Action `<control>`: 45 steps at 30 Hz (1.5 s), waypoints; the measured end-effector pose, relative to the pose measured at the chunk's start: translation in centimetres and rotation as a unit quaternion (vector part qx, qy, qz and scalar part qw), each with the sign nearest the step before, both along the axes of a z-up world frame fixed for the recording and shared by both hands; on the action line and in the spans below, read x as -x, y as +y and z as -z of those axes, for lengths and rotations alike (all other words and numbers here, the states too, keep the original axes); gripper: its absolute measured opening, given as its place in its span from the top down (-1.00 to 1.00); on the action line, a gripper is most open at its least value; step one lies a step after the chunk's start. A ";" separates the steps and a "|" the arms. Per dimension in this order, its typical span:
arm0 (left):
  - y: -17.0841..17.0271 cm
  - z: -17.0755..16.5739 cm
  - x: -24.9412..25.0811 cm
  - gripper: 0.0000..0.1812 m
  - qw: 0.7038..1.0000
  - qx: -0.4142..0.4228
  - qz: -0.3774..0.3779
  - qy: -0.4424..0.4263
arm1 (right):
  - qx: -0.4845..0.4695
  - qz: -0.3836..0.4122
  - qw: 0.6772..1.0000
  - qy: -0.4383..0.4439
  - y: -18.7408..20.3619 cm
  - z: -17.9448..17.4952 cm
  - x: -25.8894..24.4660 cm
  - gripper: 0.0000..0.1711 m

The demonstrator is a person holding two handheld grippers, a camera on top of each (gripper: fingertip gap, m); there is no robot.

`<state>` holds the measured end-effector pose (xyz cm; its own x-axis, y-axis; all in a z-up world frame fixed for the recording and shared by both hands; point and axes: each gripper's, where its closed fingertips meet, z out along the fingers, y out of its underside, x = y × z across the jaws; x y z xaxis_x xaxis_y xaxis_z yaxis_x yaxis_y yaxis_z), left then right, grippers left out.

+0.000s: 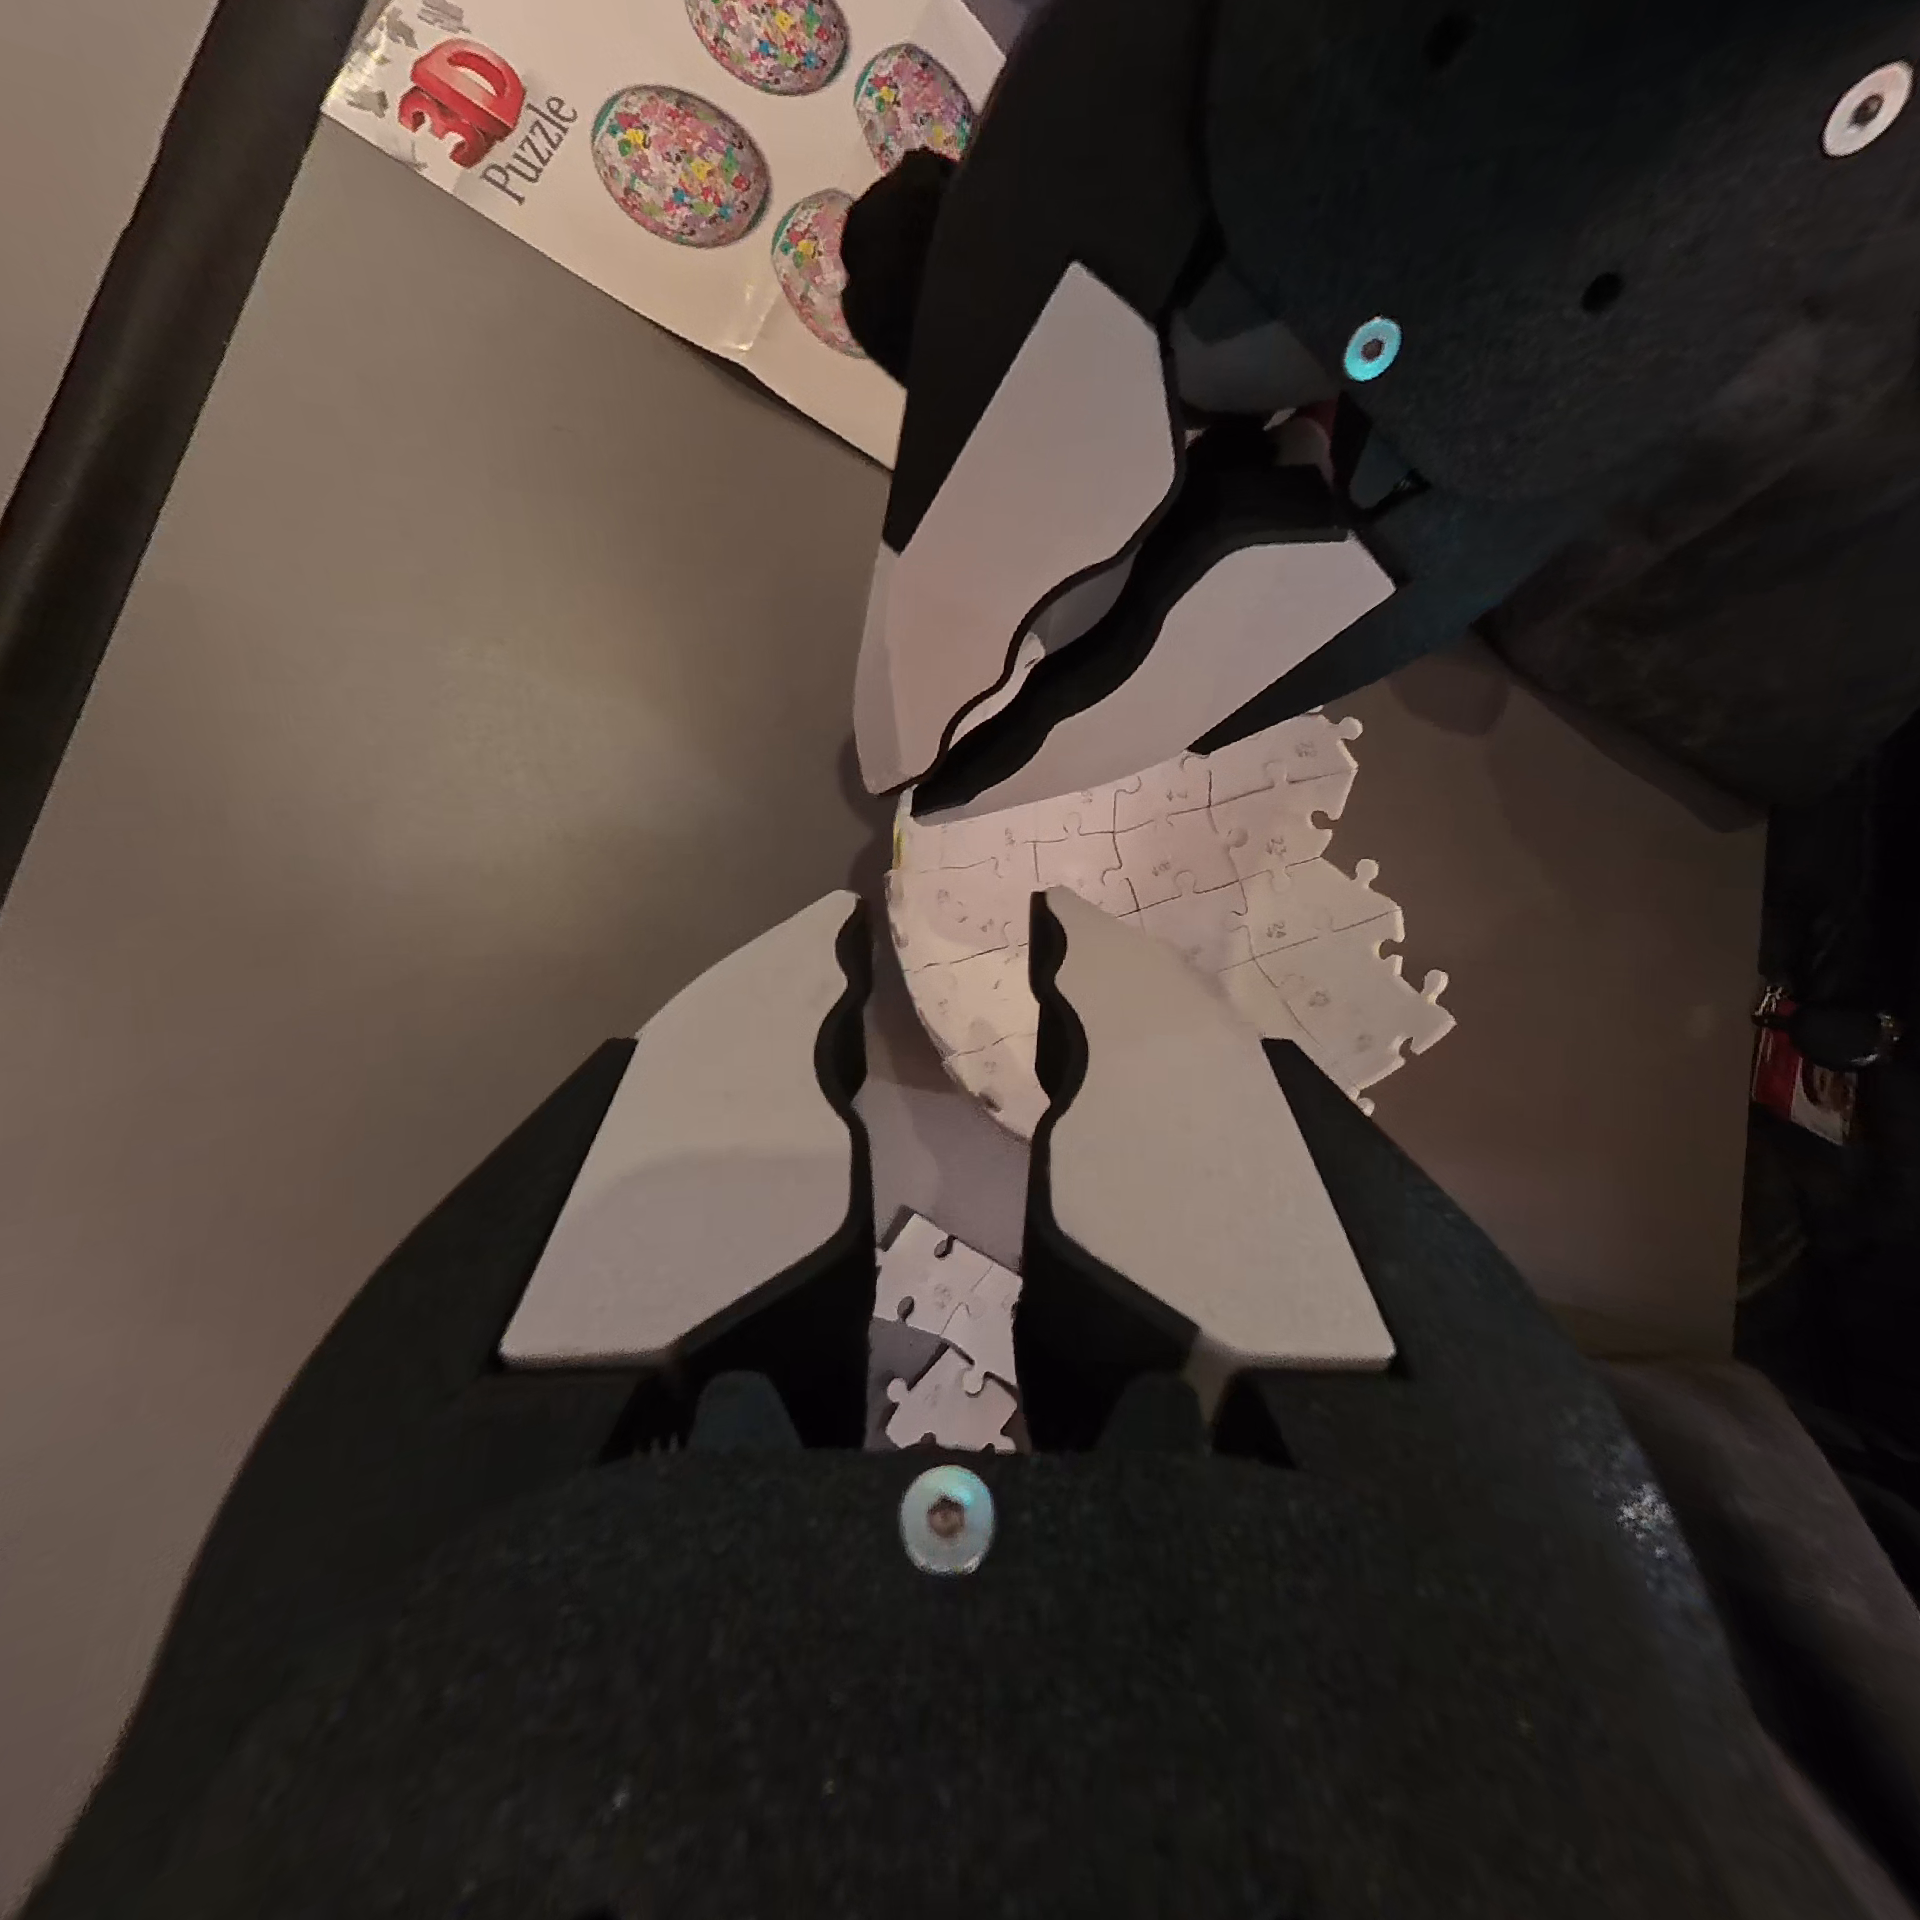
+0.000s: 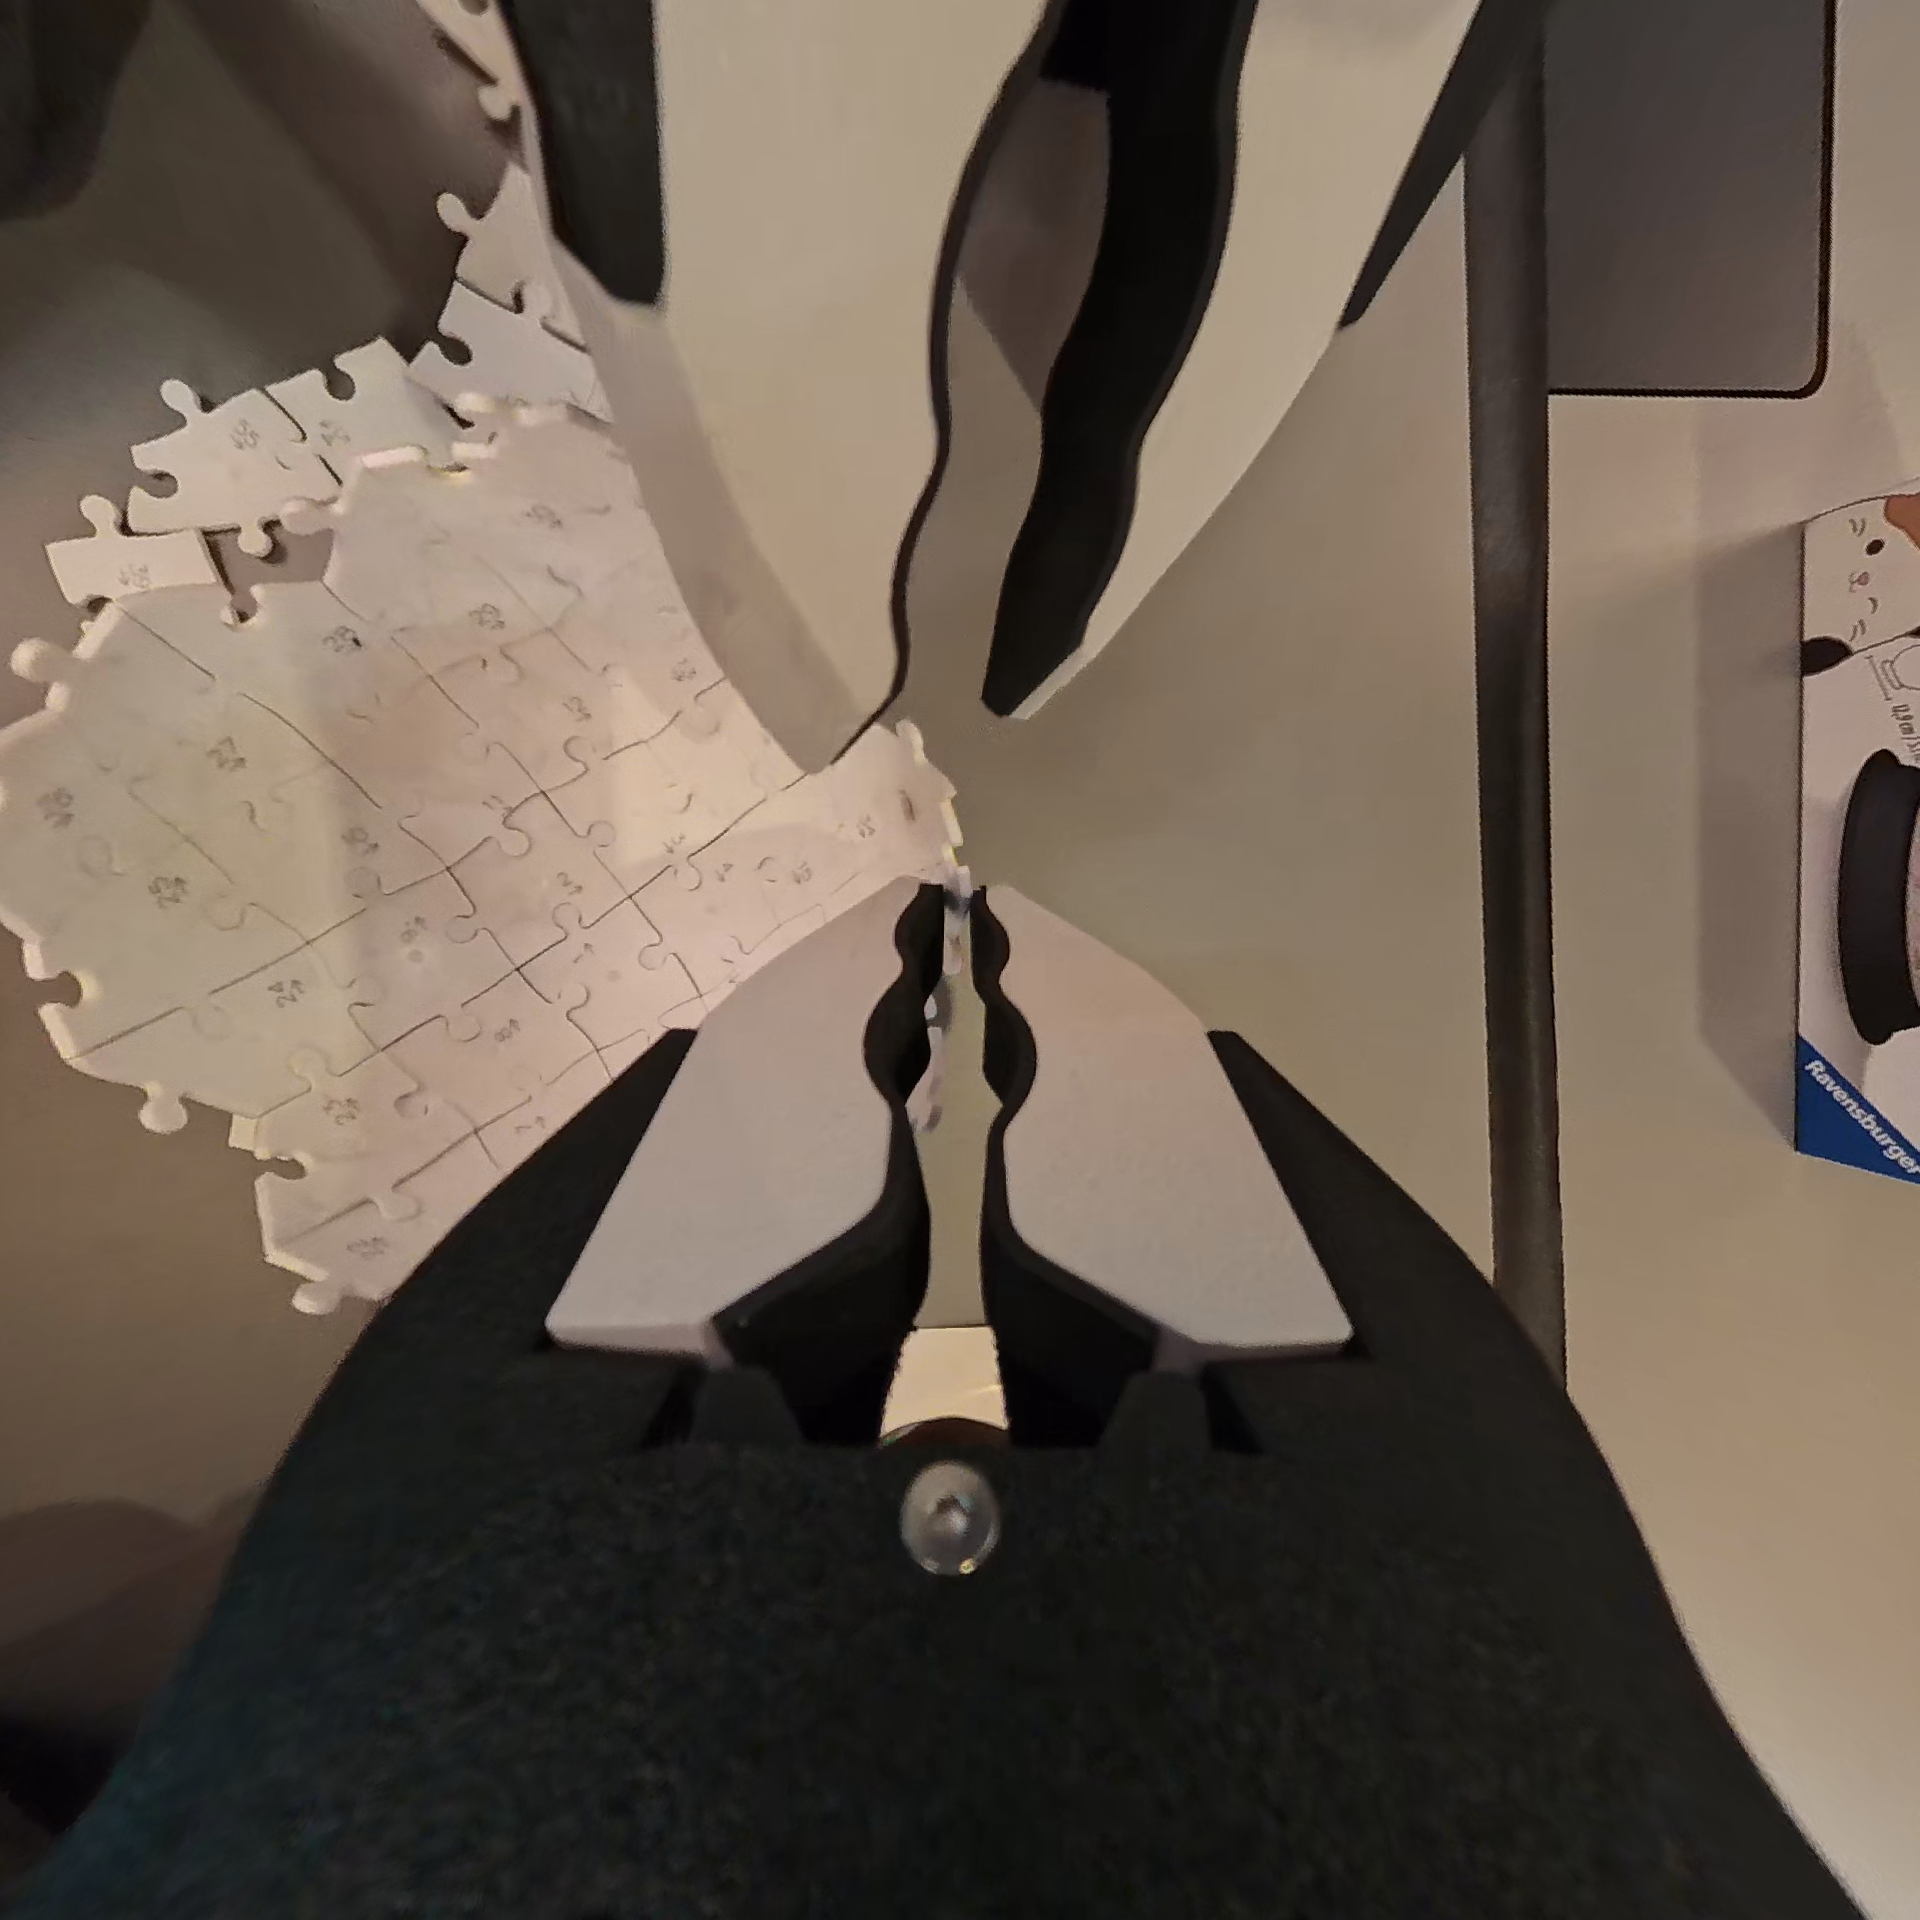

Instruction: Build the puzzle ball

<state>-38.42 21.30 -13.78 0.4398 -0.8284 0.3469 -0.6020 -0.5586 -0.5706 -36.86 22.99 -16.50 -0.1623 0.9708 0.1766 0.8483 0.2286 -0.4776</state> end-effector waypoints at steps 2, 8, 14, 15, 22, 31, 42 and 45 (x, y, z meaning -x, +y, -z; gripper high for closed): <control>0.1 0.0 0.1 0.69 1.000 0.001 -0.003 0.001 | -0.001 -0.001 1.000 -0.001 0.0 0.1 0.0 0.94; 0.2 0.1 0.3 0.69 1.000 -0.001 -0.005 0.006 | 0.003 -0.010 1.000 -0.003 -0.3 0.3 0.0 0.88; 0.2 0.0 0.4 0.69 1.000 -0.003 -0.008 0.006 | 0.011 -0.014 1.000 0.008 -0.4 0.3 0.2 0.87; 0.2 0.0 0.4 0.69 1.000 -0.003 -0.008 0.006 | 0.011 -0.013 1.000 0.008 -0.3 0.3 0.2 0.87; 0.1 0.1 0.3 0.69 1.000 -0.004 -0.006 0.011 | 0.006 -0.006 1.000 0.007 0.1 0.4 0.1 0.87; 0.4 -0.5 0.8 0.69 1.000 -0.013 -0.017 0.004 | 0.002 -0.034 0.999 0.026 -0.5 -0.5 0.4 0.85; 0.7 -3.4 2.0 0.69 0.997 -0.057 -0.040 -0.021 | 0.017 -0.094 0.995 0.030 -0.3 -0.1 1.5 0.78; 0.5 -3.5 2.0 0.69 0.998 -0.057 -0.035 -0.023 | 0.042 -0.110 0.992 0.037 -0.7 0.0 1.6 0.80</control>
<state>-40.43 21.77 -10.25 0.4830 -0.8320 0.2729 -0.5361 -0.5274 -0.6591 -38.47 22.32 -16.55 -0.3608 0.9254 0.1164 0.7439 0.3608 -0.5625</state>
